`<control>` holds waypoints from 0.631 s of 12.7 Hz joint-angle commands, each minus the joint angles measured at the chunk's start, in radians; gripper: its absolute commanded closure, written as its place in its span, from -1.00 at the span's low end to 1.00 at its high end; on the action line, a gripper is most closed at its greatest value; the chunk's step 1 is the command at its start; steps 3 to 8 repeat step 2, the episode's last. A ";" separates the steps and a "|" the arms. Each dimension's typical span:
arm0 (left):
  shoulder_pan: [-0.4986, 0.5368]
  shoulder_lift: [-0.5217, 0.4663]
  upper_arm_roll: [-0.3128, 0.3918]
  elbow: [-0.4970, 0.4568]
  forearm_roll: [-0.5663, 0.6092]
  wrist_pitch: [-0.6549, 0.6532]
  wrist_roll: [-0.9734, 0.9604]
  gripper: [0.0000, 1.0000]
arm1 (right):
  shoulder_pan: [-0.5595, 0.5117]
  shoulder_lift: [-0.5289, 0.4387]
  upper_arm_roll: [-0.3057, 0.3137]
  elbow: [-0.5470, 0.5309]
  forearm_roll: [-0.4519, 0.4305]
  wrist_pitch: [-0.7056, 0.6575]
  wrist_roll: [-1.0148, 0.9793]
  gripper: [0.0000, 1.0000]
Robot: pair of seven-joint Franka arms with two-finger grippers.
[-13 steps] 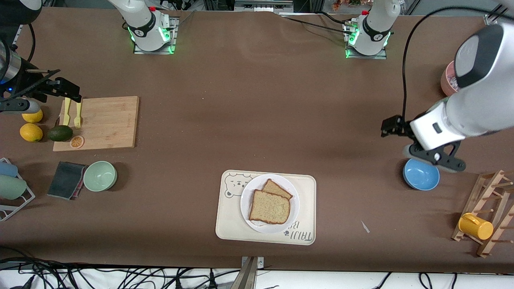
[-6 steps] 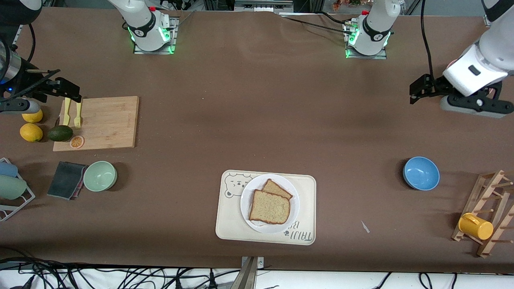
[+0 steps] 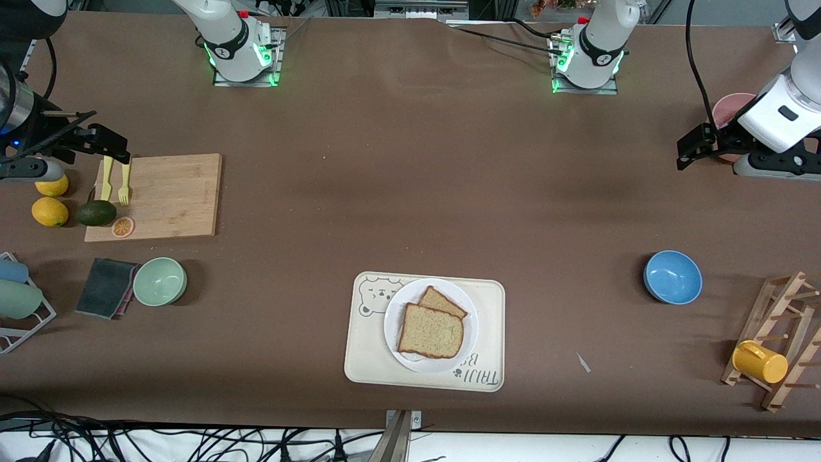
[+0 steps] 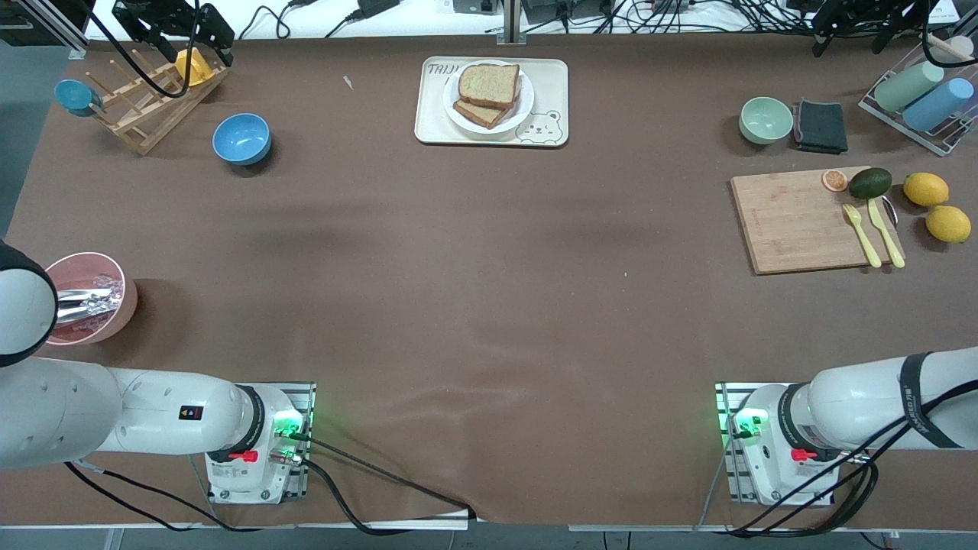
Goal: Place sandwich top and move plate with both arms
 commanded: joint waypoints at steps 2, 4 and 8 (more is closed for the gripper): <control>0.001 -0.014 -0.004 -0.007 -0.013 0.002 -0.011 -1.00 | 0.002 0.003 -0.001 0.015 -0.003 -0.014 0.012 -1.00; 0.001 -0.014 -0.004 -0.007 -0.013 0.002 -0.011 -1.00 | 0.002 0.003 -0.001 0.015 -0.003 -0.014 0.012 -1.00; 0.001 -0.014 -0.004 -0.007 -0.013 0.002 -0.011 -1.00 | 0.002 0.003 -0.001 0.015 -0.003 -0.014 0.012 -1.00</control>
